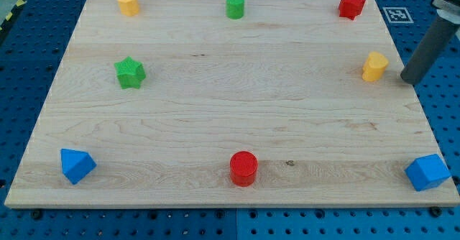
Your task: Move yellow heart towards center
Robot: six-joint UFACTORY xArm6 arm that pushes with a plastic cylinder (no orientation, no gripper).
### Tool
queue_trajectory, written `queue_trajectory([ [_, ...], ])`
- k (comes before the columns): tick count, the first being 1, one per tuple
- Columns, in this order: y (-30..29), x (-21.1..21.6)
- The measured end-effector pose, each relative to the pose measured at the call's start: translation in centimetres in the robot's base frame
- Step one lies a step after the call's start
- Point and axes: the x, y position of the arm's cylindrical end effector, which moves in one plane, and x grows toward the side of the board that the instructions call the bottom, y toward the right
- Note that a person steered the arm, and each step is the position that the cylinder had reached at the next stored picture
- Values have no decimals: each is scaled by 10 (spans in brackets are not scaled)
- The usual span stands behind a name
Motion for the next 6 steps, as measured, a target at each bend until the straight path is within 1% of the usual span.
queue_trajectory([
  [1,-1,-4],
  [2,-23,-8],
  [3,-24,-8],
  [4,-25,-25],
  [5,-28,-32],
  [6,-28,-31],
])
